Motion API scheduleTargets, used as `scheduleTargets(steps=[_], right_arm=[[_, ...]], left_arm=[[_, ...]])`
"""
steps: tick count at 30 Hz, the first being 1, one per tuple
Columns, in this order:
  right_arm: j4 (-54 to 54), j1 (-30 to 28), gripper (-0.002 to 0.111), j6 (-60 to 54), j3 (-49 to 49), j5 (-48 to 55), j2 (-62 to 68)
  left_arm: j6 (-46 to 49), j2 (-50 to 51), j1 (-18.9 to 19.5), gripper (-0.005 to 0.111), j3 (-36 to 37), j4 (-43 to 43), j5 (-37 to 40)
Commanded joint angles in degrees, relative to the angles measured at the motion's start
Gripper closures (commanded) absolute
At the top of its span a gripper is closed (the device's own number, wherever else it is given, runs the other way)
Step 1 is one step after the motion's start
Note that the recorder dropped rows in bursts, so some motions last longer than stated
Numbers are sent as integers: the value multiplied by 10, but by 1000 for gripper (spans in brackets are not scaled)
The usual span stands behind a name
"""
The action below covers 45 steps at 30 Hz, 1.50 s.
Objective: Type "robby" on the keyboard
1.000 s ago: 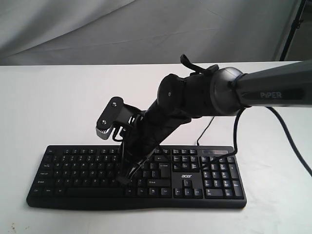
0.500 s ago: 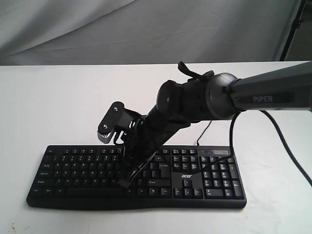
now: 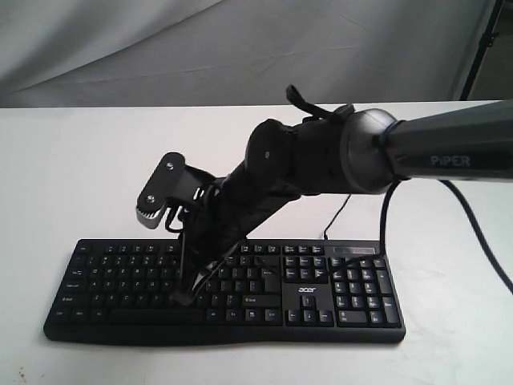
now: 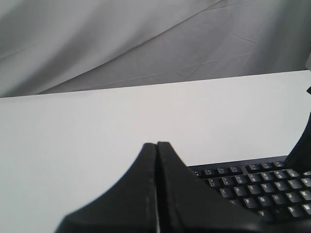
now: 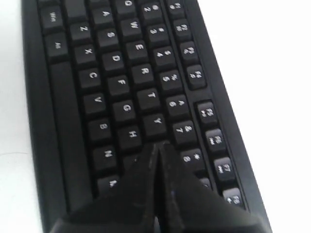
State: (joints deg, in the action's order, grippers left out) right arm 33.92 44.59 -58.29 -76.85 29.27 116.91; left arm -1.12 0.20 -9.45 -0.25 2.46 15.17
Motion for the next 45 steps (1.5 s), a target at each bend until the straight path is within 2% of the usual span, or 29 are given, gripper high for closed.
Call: scheduleTargets(steps=[1,22,45], right_arm=[[10,22,108,1,-23,-2,18],[25,52,108,1,-39,3,46],[27,52,108,-1,-39,-13,62]], left_arm=[[-2,-2,-4,107,2,3,-3],[-2,-2,-4,107,2,3,-3],[-2,-2,-4,107,2,3,-3]])
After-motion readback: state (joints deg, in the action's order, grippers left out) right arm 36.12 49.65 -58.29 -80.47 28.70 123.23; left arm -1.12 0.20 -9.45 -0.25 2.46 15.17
